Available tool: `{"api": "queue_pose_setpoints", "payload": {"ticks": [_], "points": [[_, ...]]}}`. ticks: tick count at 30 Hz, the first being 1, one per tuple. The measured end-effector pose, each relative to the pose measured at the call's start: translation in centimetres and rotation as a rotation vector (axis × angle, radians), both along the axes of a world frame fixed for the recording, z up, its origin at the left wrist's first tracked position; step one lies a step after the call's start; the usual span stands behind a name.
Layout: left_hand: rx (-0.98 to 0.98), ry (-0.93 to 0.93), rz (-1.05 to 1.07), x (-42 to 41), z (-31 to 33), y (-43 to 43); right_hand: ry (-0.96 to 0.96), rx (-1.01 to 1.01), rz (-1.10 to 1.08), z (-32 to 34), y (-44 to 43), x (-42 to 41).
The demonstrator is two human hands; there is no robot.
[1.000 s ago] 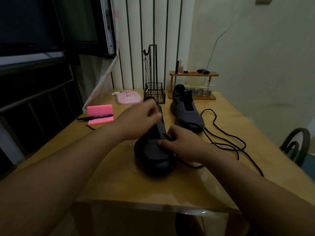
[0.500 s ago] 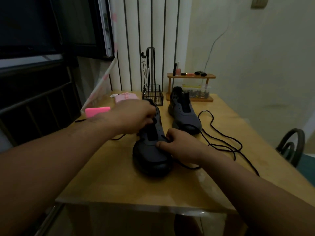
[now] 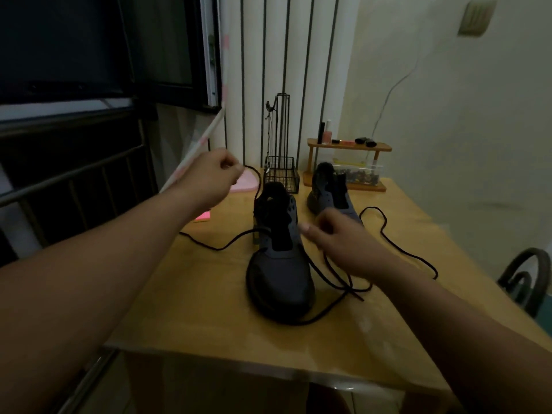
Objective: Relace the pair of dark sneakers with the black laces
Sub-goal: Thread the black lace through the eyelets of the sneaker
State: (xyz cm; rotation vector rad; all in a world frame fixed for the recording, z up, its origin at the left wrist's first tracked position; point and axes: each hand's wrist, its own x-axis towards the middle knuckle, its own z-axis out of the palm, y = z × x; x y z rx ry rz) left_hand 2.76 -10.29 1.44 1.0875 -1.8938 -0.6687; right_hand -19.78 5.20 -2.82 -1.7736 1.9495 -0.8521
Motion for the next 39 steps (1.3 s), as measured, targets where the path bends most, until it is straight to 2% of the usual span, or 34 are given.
{"api": "queue_pose_setpoints", "payload": {"ticks": [2, 4, 8, 11, 14, 16, 21, 23, 24, 27, 29, 33, 39], "points": [[-0.090, -0.075, -0.095, -0.2, 1.4, 0.4, -0.002, -0.175, -0.022, 2.6, -2.1, 0.6], [-0.165, -0.146, -0.180, -0.7, 3.0, 1.2, -0.006, -0.264, 0.075, 5.8, -4.4, 1.9], [-0.340, -0.267, -0.168, -0.3, 5.4, 1.5, 0.159, -0.216, 0.239, 10.7, -7.5, 4.2], [-0.373, -0.195, -0.088, 1.0, 5.6, 0.7, 0.039, -0.164, 0.252, 12.1, -8.6, 4.5], [-0.429, -0.035, 0.117, 1.2, 3.2, 1.5, -0.113, -0.166, 0.209, 12.1, -9.2, 4.2], [-0.290, 0.058, 0.187, 0.6, 0.3, 2.5, -0.216, -0.145, 0.189, 11.7, -9.5, 4.0], [0.535, -0.099, 0.103, 0.0, -6.7, 4.4, -0.352, -0.127, 0.084, 10.8, -9.8, 3.2], [0.729, -0.020, 0.041, -0.3, -8.0, 4.7, -0.373, -0.134, 0.059, 10.6, -9.8, 2.9], [0.768, 0.093, 0.053, -0.6, -8.0, 4.8, -0.395, -0.136, 0.056, 10.6, -9.7, 2.8], [0.733, 0.506, 0.082, -1.6, -6.4, 4.2, -0.459, -0.144, 0.059, 11.4, -9.6, 2.6], [0.672, 0.623, 0.011, -1.9, -3.9, 3.7, -0.506, -0.156, 0.068, 12.6, -9.5, 2.4], [0.507, 0.611, -0.159, -2.5, 2.2, 2.7, -0.550, -0.199, 0.088, 15.5, -9.3, 2.0], [0.266, 0.462, -0.219, -4.1, 11.0, 2.0, -0.479, -0.281, 0.078, 19.9, -8.8, 1.2]]}}
